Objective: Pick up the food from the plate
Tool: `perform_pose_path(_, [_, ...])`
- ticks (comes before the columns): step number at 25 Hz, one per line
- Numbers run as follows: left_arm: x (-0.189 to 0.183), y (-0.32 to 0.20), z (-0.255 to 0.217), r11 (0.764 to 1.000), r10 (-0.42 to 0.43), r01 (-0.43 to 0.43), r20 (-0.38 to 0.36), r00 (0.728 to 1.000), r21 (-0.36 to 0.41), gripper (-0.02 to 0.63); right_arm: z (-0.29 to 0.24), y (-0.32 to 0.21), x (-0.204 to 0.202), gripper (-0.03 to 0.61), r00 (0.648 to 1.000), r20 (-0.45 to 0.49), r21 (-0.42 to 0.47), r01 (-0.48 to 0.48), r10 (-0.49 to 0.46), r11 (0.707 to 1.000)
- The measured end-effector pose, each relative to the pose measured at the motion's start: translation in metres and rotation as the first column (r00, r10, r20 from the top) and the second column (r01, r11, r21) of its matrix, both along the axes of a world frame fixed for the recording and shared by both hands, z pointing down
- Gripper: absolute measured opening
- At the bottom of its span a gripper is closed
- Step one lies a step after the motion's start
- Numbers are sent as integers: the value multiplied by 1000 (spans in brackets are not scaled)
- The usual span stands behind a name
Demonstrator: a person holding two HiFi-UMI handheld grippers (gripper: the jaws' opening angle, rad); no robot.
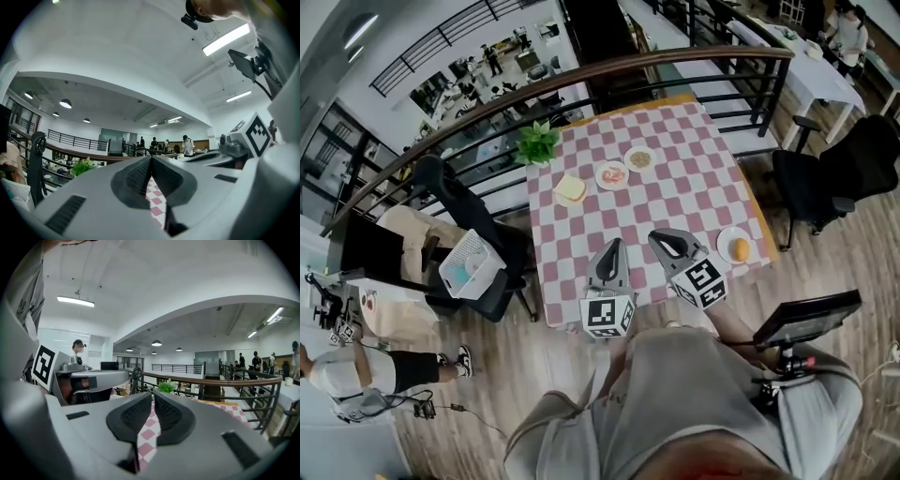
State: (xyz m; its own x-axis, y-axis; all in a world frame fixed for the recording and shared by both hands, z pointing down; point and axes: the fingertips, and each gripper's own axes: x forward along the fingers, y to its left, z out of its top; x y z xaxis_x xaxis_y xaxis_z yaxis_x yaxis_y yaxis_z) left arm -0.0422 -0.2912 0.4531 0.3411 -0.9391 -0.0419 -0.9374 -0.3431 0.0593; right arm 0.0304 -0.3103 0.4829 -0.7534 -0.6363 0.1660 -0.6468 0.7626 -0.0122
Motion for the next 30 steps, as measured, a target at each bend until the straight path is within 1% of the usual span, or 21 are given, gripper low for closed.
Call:
perform_pose_path(1, [0, 1, -2, 1000, 2, -2, 1, 1000, 6, 8, -2, -1, 2, 27, 1000, -3, 11, -5, 5, 1000])
perform_pose_path(2, [0, 2, -4, 1000, 4, -4, 2, 1000, 10, 8, -2, -1, 1, 130, 1000, -14, 20, -3, 3, 1000])
perform_pose_path(3, [0, 3, -5, 1000, 4, -5, 1, 1000, 11, 8, -1, -1, 0, 264, 999, -34, 29, 4, -3, 1000])
perform_pose_path(4, [-1, 5, -4, 1000, 3, -3, -1, 1000, 9, 8, 0, 0, -2, 281, 999, -53, 38, 14, -12, 999])
perform_pose_path(7, [-3, 12, 2, 1000, 1, -1, -1, 1000, -9, 8, -2, 4, -10, 284, 998, -51, 49, 37, -35, 998])
perform_pose_path(10, [-2, 17, 5, 1000, 8, -8, 9, 1000, -20, 8, -1, 7, -12, 284, 998, -41, 43, 40, -38, 998])
perform_pose_path(15, [-2, 23, 7, 1000, 9, -9, 7, 1000, -10, 8, 7, 13, -10, 284, 997, -61, 38, 49, -47, 998])
perform_pose_path(18, [-2, 26, 7, 1000, 10, -10, 7, 1000, -7, 8, 9, 15, -6, 284, 993, -105, 41, 66, -61, 997])
perform_pose_path(21, [-1, 28, 7, 1000, 16, -16, 13, 1000, -8, 8, 14, 12, -1, 284, 980, -181, 51, 92, -82, 994])
perform_pose_path(23, [0, 29, 7, 1000, 16, -16, 16, 1000, -8, 8, 24, 7, 5, 284, 959, -268, 53, 116, -98, 992])
perform_pose_path(25, [-2, 30, 8, 1000, 12, -12, 17, 1000, -11, 8, 41, 3, 12, 284, 917, -380, 45, 148, -120, 988])
perform_pose_path(27, [-5, 32, 9, 1000, 8, -8, 18, 1000, -13, 8, 65, 1, 21, 284, 855, -495, 12, 188, -157, 982])
perform_pose_path(30, [-8, 34, 8, 1000, 2, -2, 24, 1000, -10, 8, 103, -2, 39, 284, 749, -623, -56, 244, -225, 968])
